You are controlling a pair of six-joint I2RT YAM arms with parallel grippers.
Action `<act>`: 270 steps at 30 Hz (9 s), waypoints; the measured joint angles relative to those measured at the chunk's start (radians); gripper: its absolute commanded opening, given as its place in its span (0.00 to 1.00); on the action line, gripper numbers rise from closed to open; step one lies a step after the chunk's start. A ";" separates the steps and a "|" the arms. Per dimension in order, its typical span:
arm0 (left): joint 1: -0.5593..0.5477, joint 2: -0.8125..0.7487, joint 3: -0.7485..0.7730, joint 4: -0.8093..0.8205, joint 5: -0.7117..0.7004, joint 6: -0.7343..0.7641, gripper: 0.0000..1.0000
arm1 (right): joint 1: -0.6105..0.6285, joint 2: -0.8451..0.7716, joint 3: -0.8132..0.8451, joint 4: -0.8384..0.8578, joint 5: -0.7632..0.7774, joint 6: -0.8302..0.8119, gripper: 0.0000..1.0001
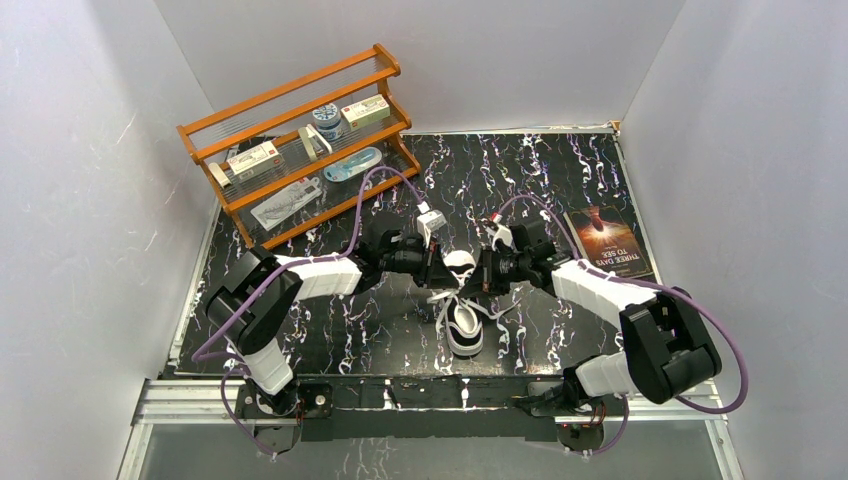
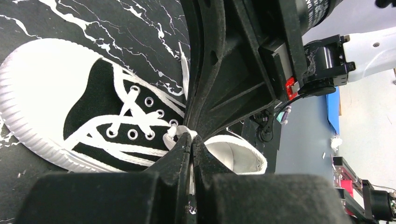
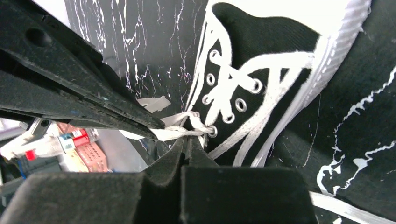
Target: Tie the shoes
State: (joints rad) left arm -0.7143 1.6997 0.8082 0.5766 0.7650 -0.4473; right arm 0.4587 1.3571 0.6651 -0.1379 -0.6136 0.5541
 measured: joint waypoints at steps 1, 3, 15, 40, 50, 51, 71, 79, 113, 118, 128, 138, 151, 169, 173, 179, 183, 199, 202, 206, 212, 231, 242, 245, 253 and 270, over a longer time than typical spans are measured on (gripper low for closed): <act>0.000 0.000 -0.003 0.000 -0.001 0.000 0.00 | 0.000 -0.006 -0.021 0.032 0.004 0.034 0.00; -0.003 0.000 -0.010 0.003 -0.002 -0.002 0.00 | 0.002 -0.030 -0.074 0.093 0.017 0.109 0.00; -0.004 -0.020 -0.034 0.013 -0.007 -0.011 0.00 | 0.010 -0.122 -0.153 0.245 0.114 0.315 0.00; -0.043 -0.019 -0.026 0.006 -0.104 -0.037 0.15 | 0.061 -0.042 -0.196 0.376 0.223 0.517 0.00; -0.018 -0.106 -0.044 -0.082 -0.143 -0.036 0.33 | 0.063 -0.042 -0.204 0.404 0.264 0.511 0.00; -0.006 -0.115 -0.040 -0.093 -0.145 -0.036 0.33 | 0.063 -0.043 -0.204 0.404 0.266 0.510 0.00; 0.031 0.037 0.139 -0.298 -0.222 -0.019 0.27 | 0.063 -0.080 -0.158 0.294 0.248 0.355 0.00; 0.032 0.060 0.210 -0.365 -0.212 0.051 0.27 | 0.063 -0.107 -0.056 0.105 0.175 0.124 0.00; 0.042 0.148 0.219 -0.386 0.086 0.195 0.32 | 0.063 -0.096 0.012 -0.095 0.117 -0.031 0.00; 0.046 0.136 0.161 -0.296 0.113 0.135 0.32 | 0.063 -0.096 0.012 -0.093 0.117 -0.030 0.00; 0.047 0.135 0.145 -0.232 0.142 0.103 0.36 | 0.063 -0.096 0.012 -0.092 0.117 -0.030 0.00; 0.047 0.135 0.145 -0.240 0.150 0.128 0.18 | 0.063 -0.097 0.012 -0.092 0.121 -0.030 0.00; 0.047 0.099 0.133 -0.185 0.116 0.066 0.00 | 0.063 -0.096 0.012 -0.092 0.123 -0.023 0.00; 0.045 0.020 0.048 -0.091 0.082 -0.055 0.11 | 0.066 -0.053 0.012 -0.020 0.163 0.148 0.00; 0.045 0.017 0.065 -0.154 0.045 -0.013 0.25 | 0.066 -0.053 0.013 -0.032 0.166 0.127 0.00; 0.045 0.044 0.179 -0.240 0.039 0.079 0.32 | 0.066 -0.084 0.011 -0.050 0.166 0.103 0.00; 0.046 0.070 0.194 -0.242 0.087 0.117 0.42 | 0.066 -0.099 0.011 -0.050 0.166 0.097 0.00; 0.046 0.133 0.189 -0.216 0.155 0.145 0.40 | 0.066 -0.099 0.006 -0.048 0.160 0.095 0.00; 0.055 0.132 0.168 -0.186 0.147 0.117 0.37 | 0.066 -0.099 0.006 -0.048 0.154 0.089 0.00; 0.059 0.132 0.165 -0.198 0.138 0.118 0.33 | 0.066 -0.099 0.006 -0.065 0.146 0.073 0.00; 0.062 0.135 0.167 -0.218 0.147 0.143 0.29 | 0.066 -0.100 0.006 -0.101 0.140 0.063 0.00; 0.043 0.086 0.093 -0.127 0.124 0.022 0.00 | 0.066 -0.091 -0.018 0.021 0.158 0.211 0.00; 0.011 0.066 0.060 -0.079 0.042 -0.060 0.00 | 0.066 -0.092 -0.105 0.088 0.185 0.369 0.00; 0.007 0.043 0.055 -0.080 0.024 -0.063 0.00 | 0.067 -0.092 -0.105 0.093 0.196 0.397 0.00; -0.026 0.019 0.056 -0.111 -0.012 -0.043 0.00 | 0.068 -0.092 -0.108 0.113 0.241 0.499 0.00; -0.081 0.003 -0.009 -0.097 -0.088 -0.034 0.00 | 0.071 -0.092 -0.156 0.164 0.277 0.592 0.00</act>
State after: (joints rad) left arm -0.7952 1.7027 0.7994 0.4793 0.6773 -0.4812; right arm 0.5297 1.2648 0.5091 0.0265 -0.3367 1.1458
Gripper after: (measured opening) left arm 0.008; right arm 0.011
